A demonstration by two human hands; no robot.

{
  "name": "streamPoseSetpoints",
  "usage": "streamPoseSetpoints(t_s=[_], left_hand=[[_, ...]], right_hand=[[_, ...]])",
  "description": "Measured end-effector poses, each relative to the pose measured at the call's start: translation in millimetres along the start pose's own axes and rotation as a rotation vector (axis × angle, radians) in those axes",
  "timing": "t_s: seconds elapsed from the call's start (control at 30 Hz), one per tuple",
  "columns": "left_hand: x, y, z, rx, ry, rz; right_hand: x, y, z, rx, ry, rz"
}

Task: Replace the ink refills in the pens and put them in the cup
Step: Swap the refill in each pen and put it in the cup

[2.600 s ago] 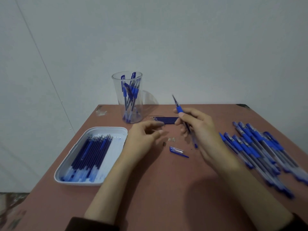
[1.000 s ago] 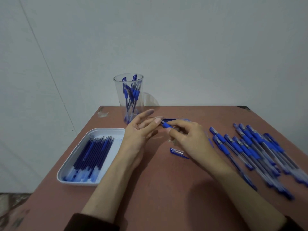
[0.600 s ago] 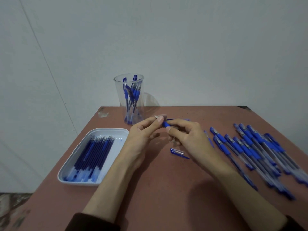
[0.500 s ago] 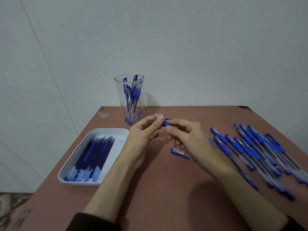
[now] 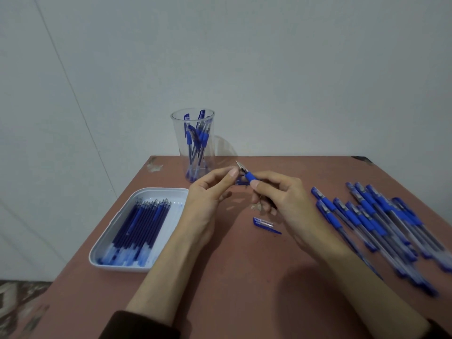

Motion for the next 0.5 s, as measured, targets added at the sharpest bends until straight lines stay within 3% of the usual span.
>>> streamPoseSetpoints(t_s=[0.27, 0.5], left_hand=[[-2.6, -0.8, -1.4, -0.006, -0.027, -0.001], [-4.4, 2.4, -2.3, 0.006, -0.073, -0.049]], right_hand=[[-0.4, 4.0, 0.4, 0.01, 0.001, -0.1], [-5.5, 16.1, 0.0, -0.224, -0.107, 0.223]])
Point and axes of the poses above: each hand's wrist, its own z-axis towards the middle knuckle, its own x-axis out of the back of the hand, y = z × x, the point moved 6 cm from there along z, towards the middle knuckle, and after that the axes turned 13 degrees about z, right-handed, at the moved point
